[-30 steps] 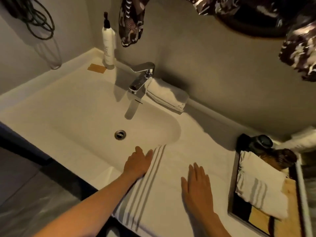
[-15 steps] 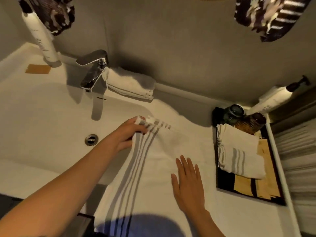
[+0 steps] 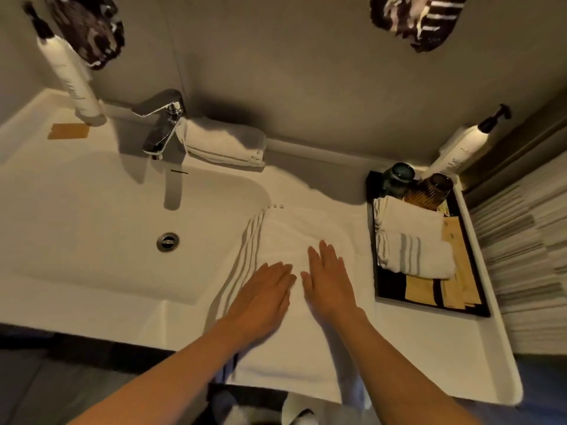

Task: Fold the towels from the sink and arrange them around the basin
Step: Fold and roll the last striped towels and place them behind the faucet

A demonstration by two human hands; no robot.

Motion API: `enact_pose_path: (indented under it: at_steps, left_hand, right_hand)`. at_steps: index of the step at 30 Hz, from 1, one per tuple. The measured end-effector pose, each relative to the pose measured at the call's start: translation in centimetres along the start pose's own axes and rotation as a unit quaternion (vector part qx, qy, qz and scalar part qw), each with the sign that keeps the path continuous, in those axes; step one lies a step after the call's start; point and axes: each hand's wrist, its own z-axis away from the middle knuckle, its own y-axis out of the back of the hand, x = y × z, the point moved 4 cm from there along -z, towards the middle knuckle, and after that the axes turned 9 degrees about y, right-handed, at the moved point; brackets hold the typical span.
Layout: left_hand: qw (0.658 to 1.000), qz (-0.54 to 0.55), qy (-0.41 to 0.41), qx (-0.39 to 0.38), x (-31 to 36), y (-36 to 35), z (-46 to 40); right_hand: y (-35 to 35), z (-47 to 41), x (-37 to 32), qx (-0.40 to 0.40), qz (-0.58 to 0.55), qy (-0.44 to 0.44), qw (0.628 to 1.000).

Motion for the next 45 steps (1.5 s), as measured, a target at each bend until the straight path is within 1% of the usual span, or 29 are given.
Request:
enact_pose_path:
  at_steps: [2,3,7,9,11,13,14,16,17,18,20,21,23,26,30,32,35,37,39,41,42,44,45]
  left_hand:
    - [1.0,-0.027,-0.011,0.001,2.0,-0.5,2.2]
    - [0.999,-0.046,-0.014,0.001,2.5,-0.8,3.1]
    - [0.996,-0.086,-0.031,0.005,3.7,-0.1,6.5]
    - [0.993,-0.112,-0.02,-0.022,4.1,0.4,8.2]
    - [0.992,-0.122,0.0,-0.03,4.1,0.7,9.5]
    - [0.991,-0.127,0.023,-0.04,4.3,0.0,11.1]
    - [0.987,-0.148,0.031,-0.053,4.3,-0.7,11.8]
    - [0.97,-0.223,0.038,-0.085,4.4,-2.4,13.0]
    - [0.965,-0.246,0.041,-0.084,4.2,-2.9,13.3]
    - [0.963,-0.254,0.047,-0.074,4.2,-3.4,13.4]
    - [0.97,-0.238,0.054,-0.018,4.6,-3.5,13.0]
    - [0.973,-0.226,0.053,0.008,4.8,-3.1,12.6]
    - [0.979,-0.199,0.039,0.026,5.2,-2.4,12.3]
    - [0.985,-0.172,0.025,0.002,4.8,-1.9,12.9]
    - [0.985,-0.155,0.064,-0.031,3.8,-0.7,13.8]
    - [0.98,-0.174,0.077,-0.055,4.1,0.1,14.3]
    - [0.97,-0.213,0.068,-0.095,5.2,0.6,15.5]
    - [0.974,-0.197,0.053,-0.1,5.9,1.4,15.6]
    - [0.979,-0.18,0.035,-0.089,6.7,2.9,15.2]
    - [0.984,-0.157,0.013,-0.082,7.0,4.0,14.5]
    - [0.983,-0.157,-0.001,-0.095,7.2,4.4,14.2]
    - [0.977,-0.179,-0.025,-0.116,6.9,5.0,13.4]
    - [0.972,-0.193,-0.024,-0.133,6.2,5.2,12.8]
  right_hand:
    - [1.5,1.6,-0.9,0.065,0.041,-0.013,0.997]
    - [1.8,2.6,-1.2,0.081,0.059,-0.018,0.995]
    - [1.0,7.7,-0.8,0.084,0.088,0.002,0.993]
    - [0.4,10.3,0.1,0.097,0.072,0.013,0.993]
    - [-0.1,11.8,0.4,0.101,0.067,0.042,0.992]
    - [-0.5,13.5,0.7,0.12,0.055,0.076,0.988]
    - [-0.8,14.3,0.8,0.12,0.043,0.084,0.988]
    - [-1.6,16.2,0.9,0.087,0.037,0.102,0.99]
    - [-2.1,16.9,0.8,0.063,0.058,0.119,0.989]
    - [-3.0,17.8,1.1,0.025,0.09,0.131,0.987]
    - [-4.6,18.8,1.5,-0.043,0.15,0.146,0.977]
    - [-5.0,18.6,1.5,-0.051,0.163,0.143,0.975]
    - [-5.3,18.3,1.3,-0.038,0.171,0.124,0.977]
    - [-5.0,18.0,1.1,-0.019,0.177,0.118,0.977]
    - [-3.8,19.0,0.9,0.017,0.152,0.143,0.978]
    - [-2.6,19.7,0.5,0.033,0.146,0.16,0.976]
    - [-1.5,20.7,0.5,-0.005,0.126,0.183,0.975]
    - [-0.4,21.2,0.8,-0.027,0.103,0.208,0.972]
    - [0.9,21.7,1.1,-0.019,0.081,0.223,0.971]
    - [1.6,21.3,1.5,-0.018,0.084,0.229,0.97]
    - [1.8,20.9,1.7,-0.023,0.098,0.229,0.968]
    - [2.1,19.9,2.3,-0.056,0.108,0.216,0.969]
    - [2.3,19.3,2.7,-0.077,0.093,0.207,0.971]
